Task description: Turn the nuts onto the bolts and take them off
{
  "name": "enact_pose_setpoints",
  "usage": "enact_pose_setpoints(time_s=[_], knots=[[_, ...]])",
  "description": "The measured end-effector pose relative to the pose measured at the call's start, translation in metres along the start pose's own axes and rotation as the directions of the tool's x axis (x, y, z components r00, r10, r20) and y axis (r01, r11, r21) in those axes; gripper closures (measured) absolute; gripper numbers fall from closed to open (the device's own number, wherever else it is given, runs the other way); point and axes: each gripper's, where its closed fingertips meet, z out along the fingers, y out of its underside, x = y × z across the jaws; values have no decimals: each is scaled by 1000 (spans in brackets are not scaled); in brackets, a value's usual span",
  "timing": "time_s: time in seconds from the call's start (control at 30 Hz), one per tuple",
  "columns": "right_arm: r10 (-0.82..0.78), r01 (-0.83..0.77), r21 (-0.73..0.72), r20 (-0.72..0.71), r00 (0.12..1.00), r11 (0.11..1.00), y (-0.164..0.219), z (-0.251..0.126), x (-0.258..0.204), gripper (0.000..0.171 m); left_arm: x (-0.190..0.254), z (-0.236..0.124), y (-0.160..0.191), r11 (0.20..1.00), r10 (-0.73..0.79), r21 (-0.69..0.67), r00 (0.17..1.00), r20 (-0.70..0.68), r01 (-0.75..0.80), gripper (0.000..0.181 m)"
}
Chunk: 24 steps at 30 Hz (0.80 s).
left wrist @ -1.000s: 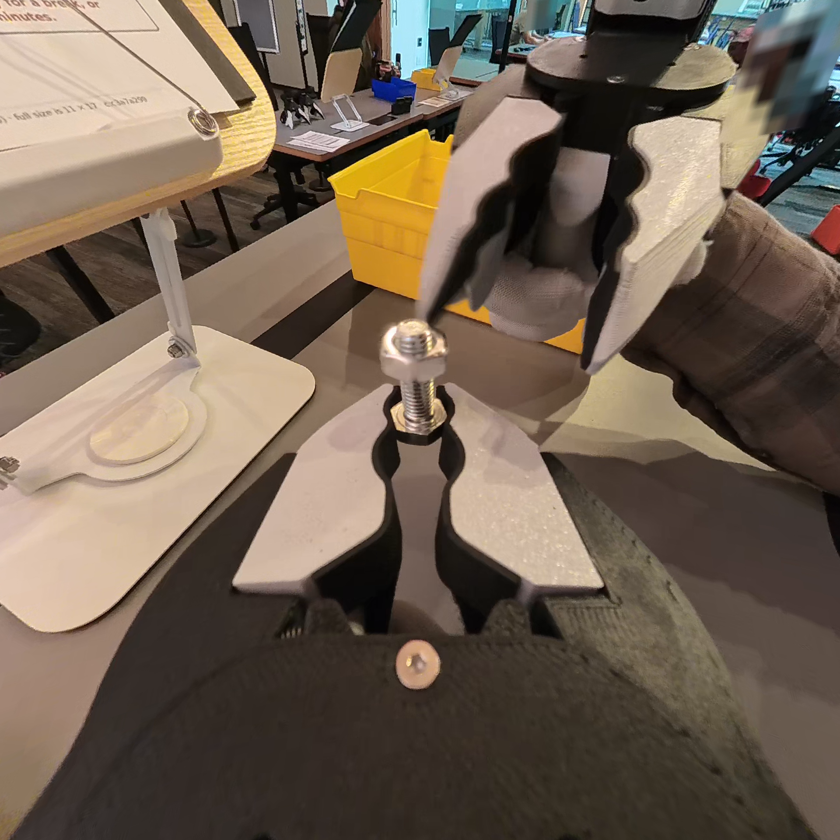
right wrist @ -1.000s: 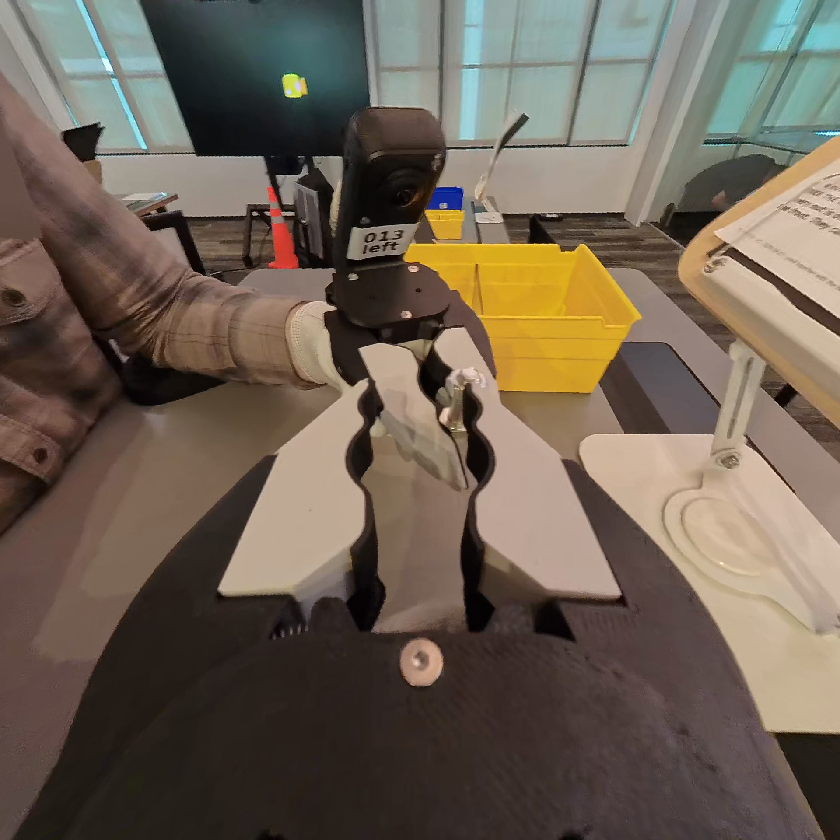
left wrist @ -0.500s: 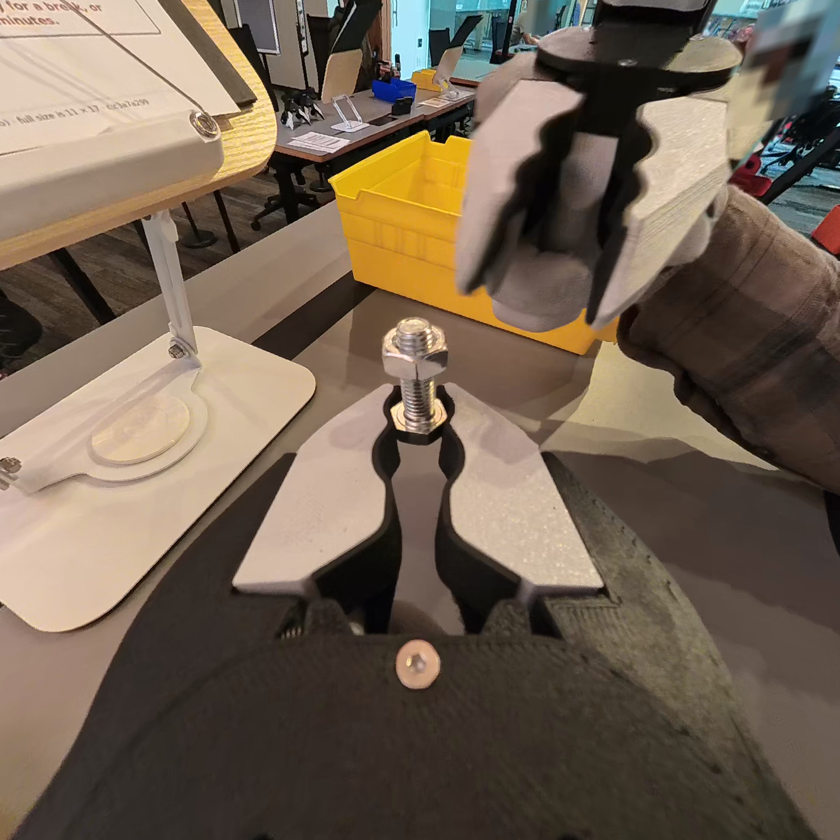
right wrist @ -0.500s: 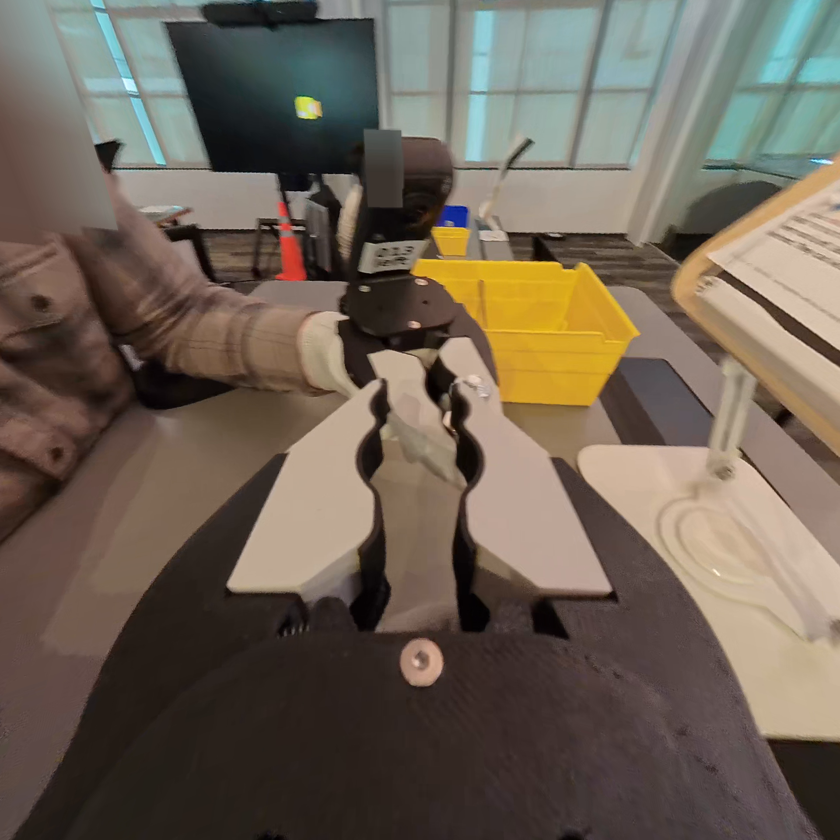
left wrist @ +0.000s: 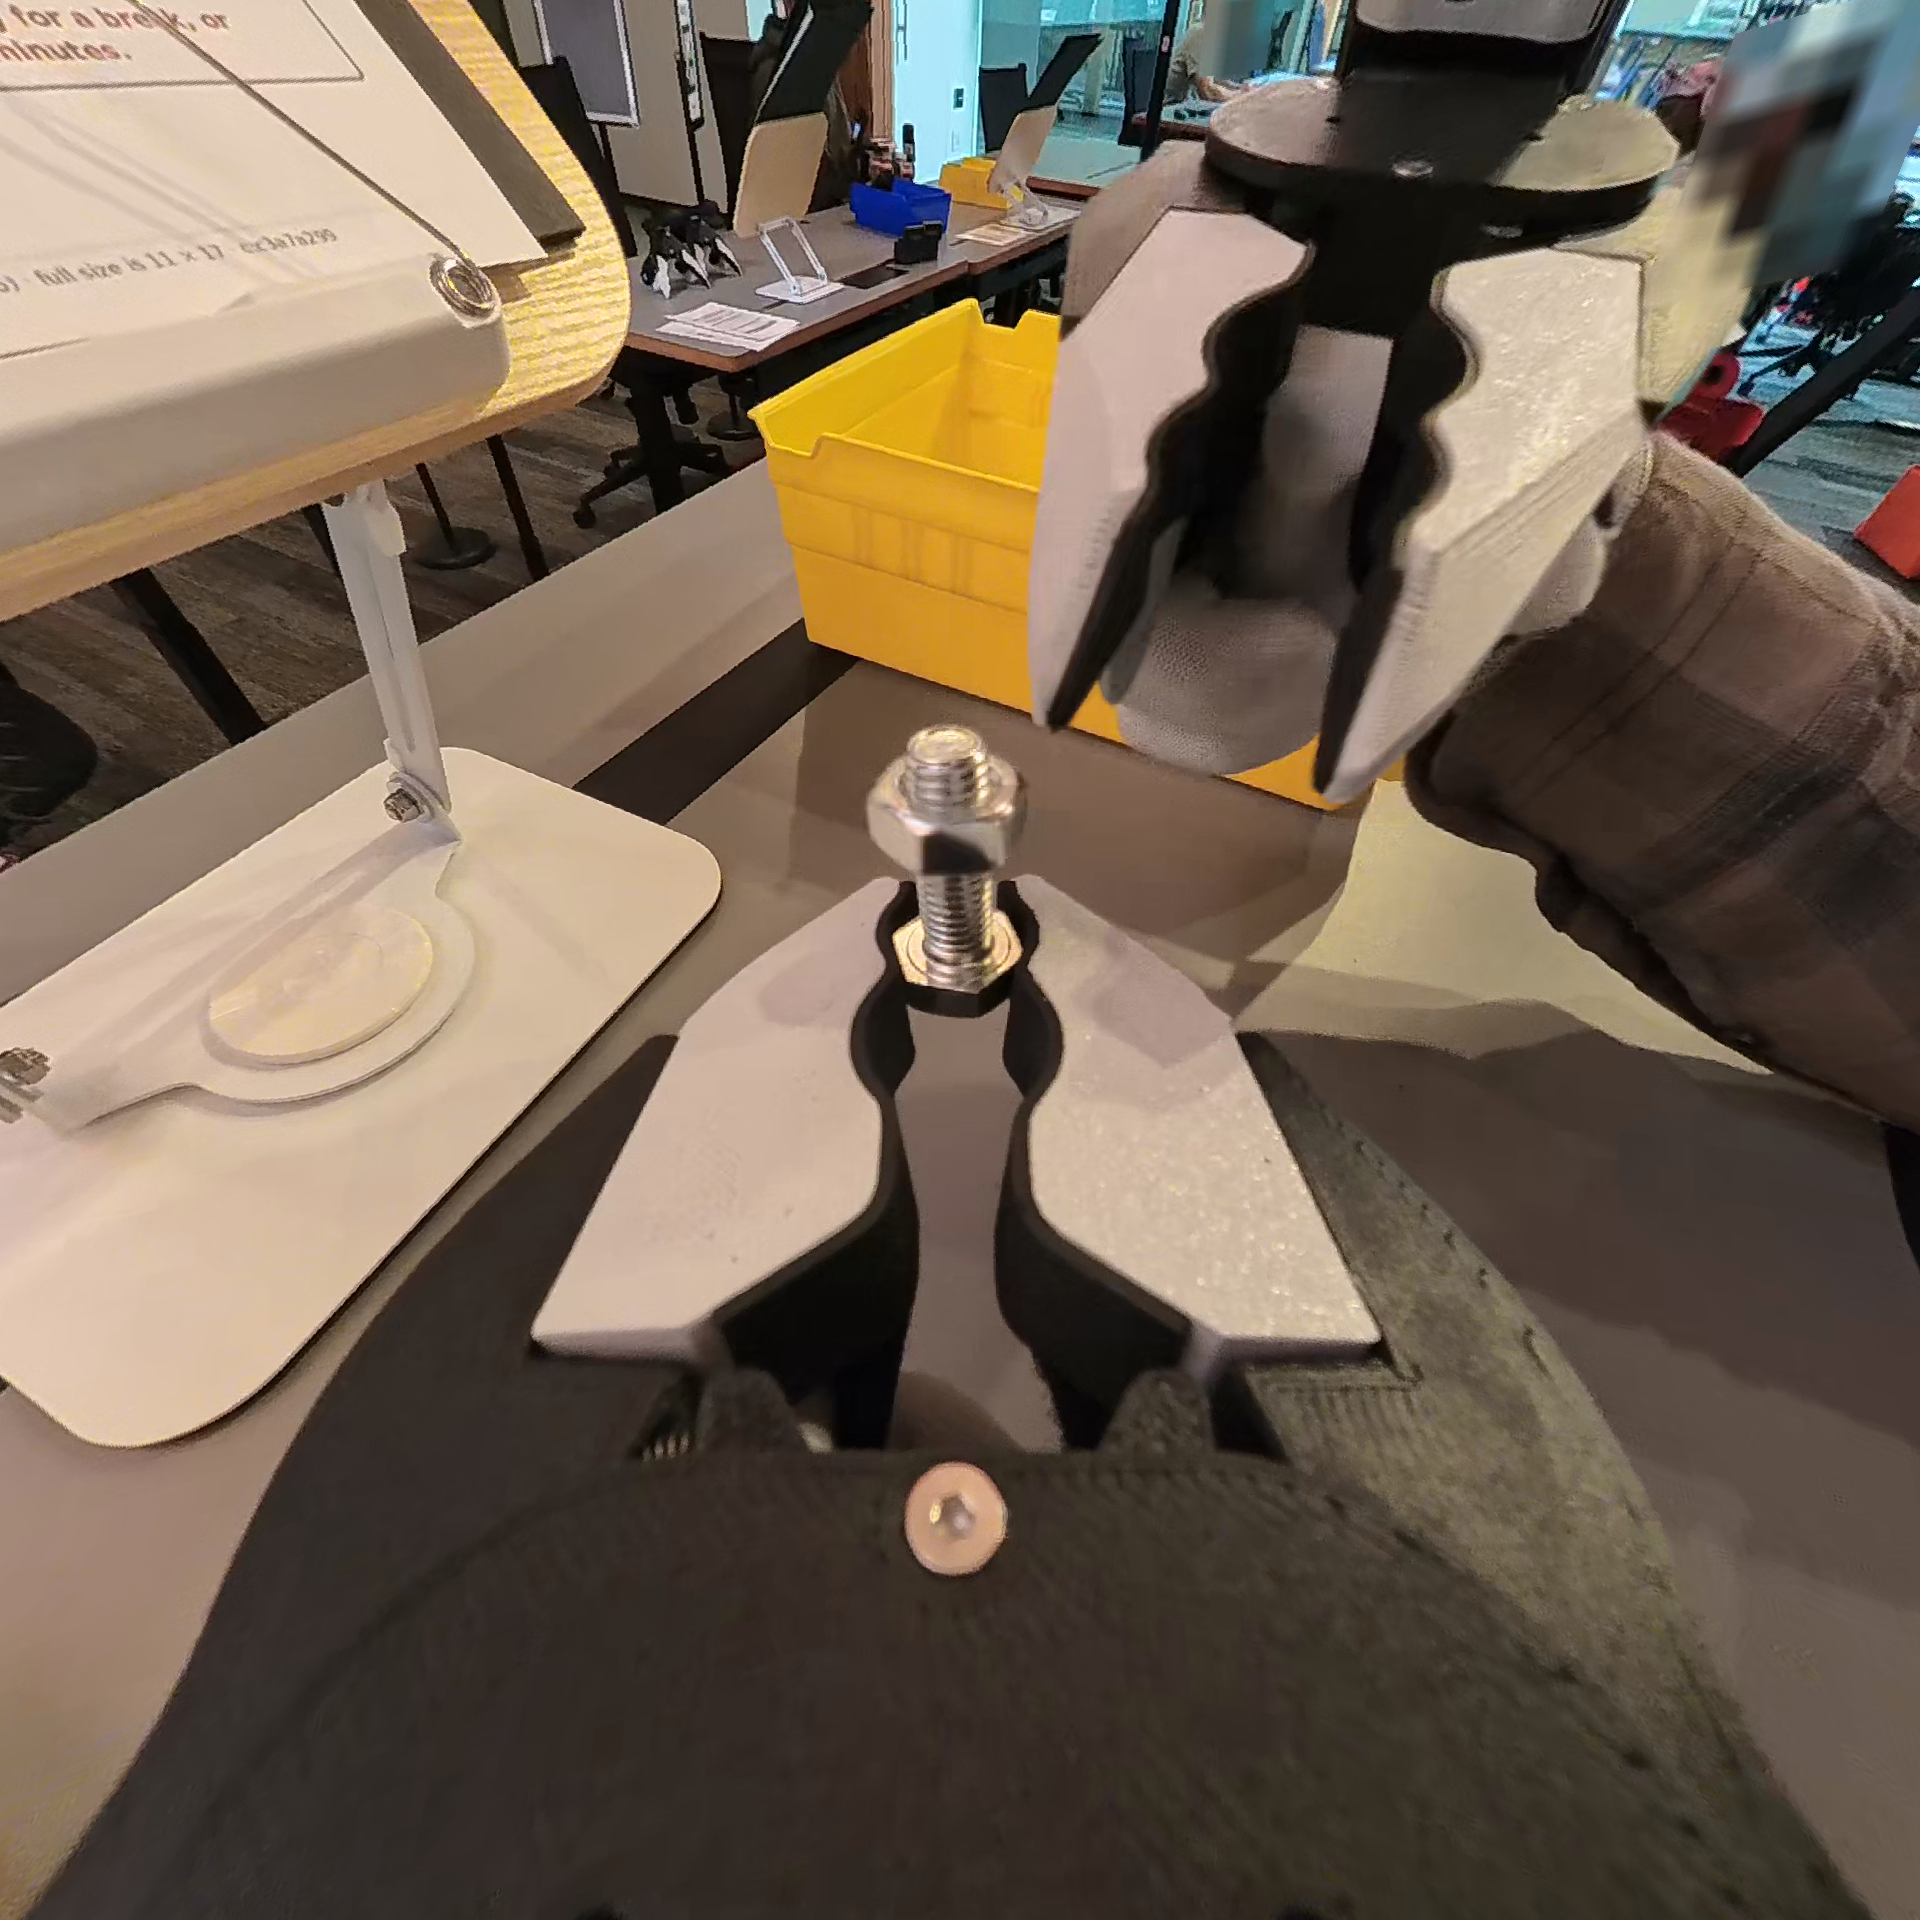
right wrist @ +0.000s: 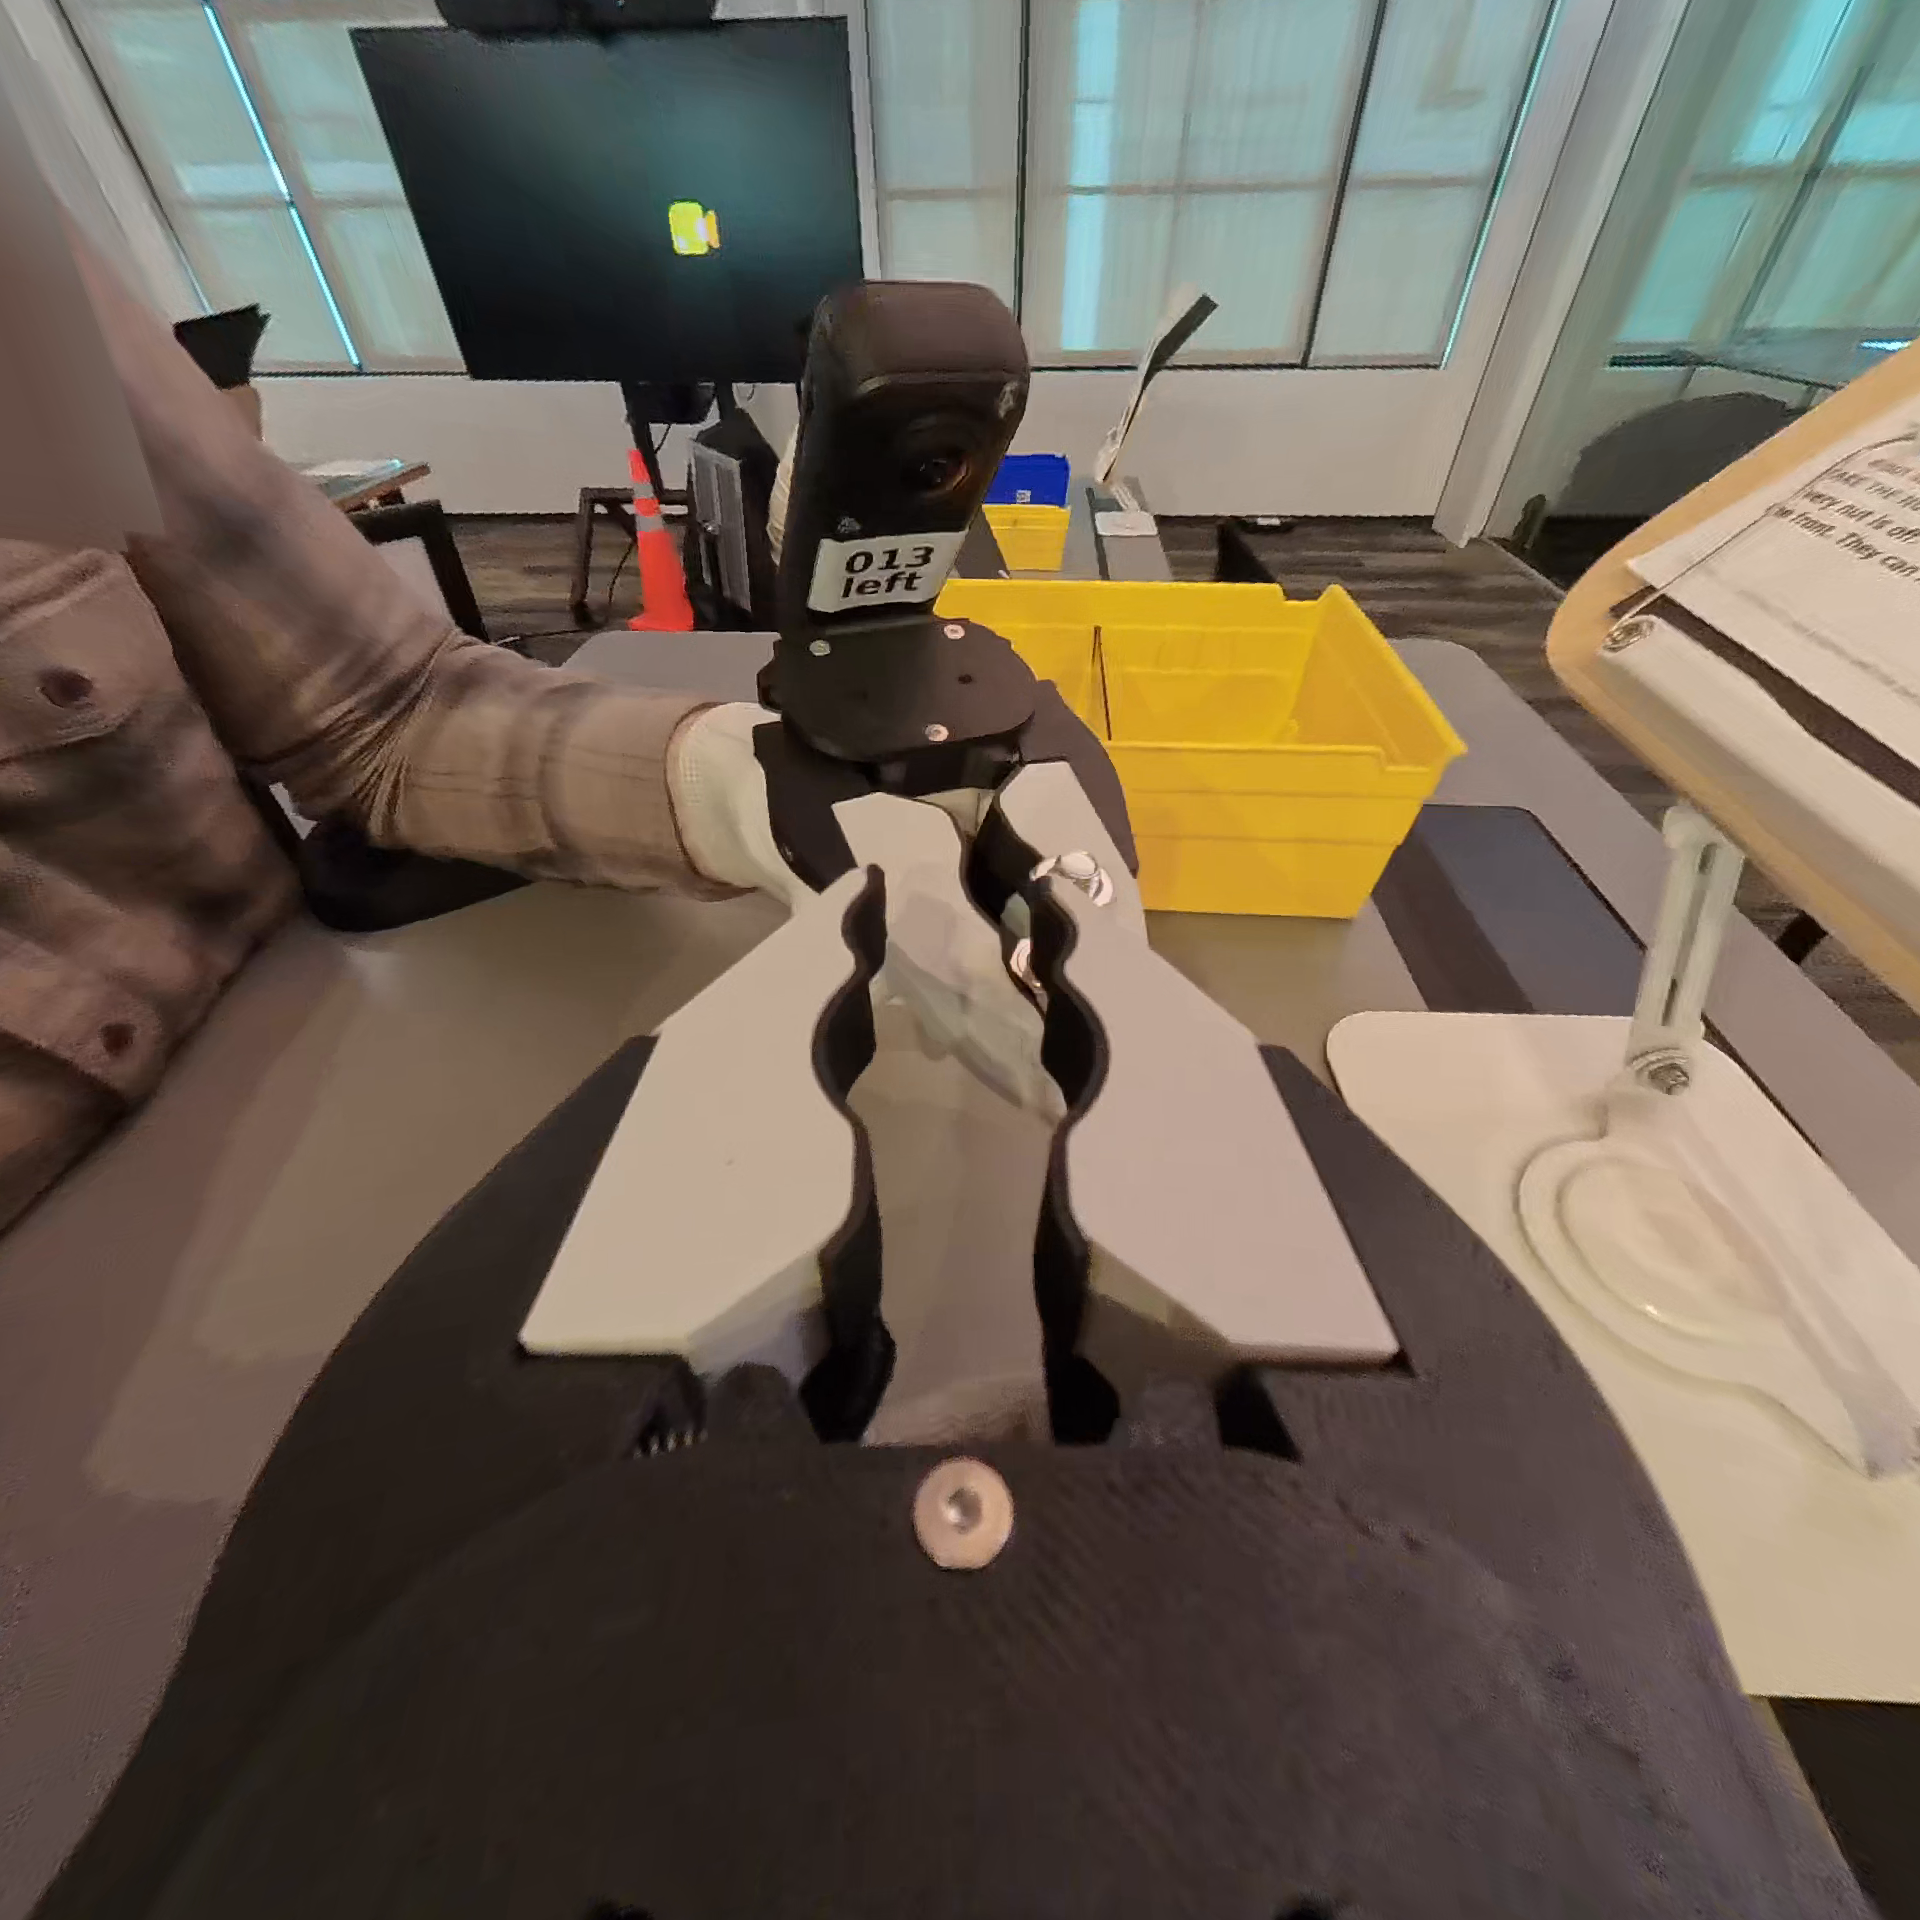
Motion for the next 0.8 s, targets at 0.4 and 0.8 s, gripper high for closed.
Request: enact_pose_setpoints(time_s=[0.4,0.8], knots=[[-5,4,17,81,997,1000,-2,-1,-14,160,-1,0,0,1000,-2,1,1000,2,2,167],[-5,1,-41,-103,995,999,10,11,20,138,4,1,0,1000,5,-2,1000,-11,-5,167]])
